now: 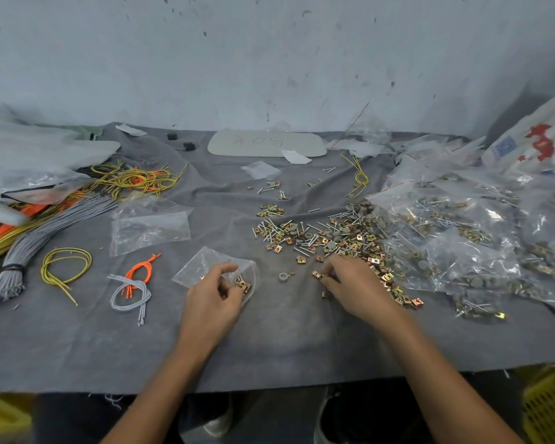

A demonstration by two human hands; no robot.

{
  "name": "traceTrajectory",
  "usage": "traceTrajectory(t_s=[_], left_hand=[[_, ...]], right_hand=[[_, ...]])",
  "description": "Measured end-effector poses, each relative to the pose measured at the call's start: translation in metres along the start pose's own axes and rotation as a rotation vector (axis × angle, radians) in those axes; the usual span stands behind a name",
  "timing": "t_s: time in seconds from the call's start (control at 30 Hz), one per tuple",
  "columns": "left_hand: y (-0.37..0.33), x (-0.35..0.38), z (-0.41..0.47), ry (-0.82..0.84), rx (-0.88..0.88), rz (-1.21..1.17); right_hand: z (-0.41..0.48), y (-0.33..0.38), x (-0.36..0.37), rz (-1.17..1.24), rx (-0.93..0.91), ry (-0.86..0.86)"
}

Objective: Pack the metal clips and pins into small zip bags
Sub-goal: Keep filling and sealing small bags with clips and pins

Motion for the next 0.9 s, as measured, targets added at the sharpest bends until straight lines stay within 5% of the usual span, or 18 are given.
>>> traceTrajectory(t_s=[0.3,0.53,0.9], left_hand=[[-0.002,-0.002,0.000,0.003,-0.011,0.007],[-0.002,-0.002,0.001,-0.001,-0.012,-0.003],[-0.007,-0.006,-0.001,0.000,-0.029,-0.018]], right_hand=[[0.008,0.017,0.006,0.286,-0.019,-0.179],[-0.001,0.058,0.038,0.685,-0.009,-0.155],[-0.001,0.086,0.094,0.669,-0.102,-0.169]])
Point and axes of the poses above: each hand's wrist, its own z-axis towards the middle knuckle, its own x-axis out of the palm, y = z × x, the point moved 3 cm from there along z, towards the middle knuckle, and after that the axes turned 12 degrees about z, right-handed, at the moved point
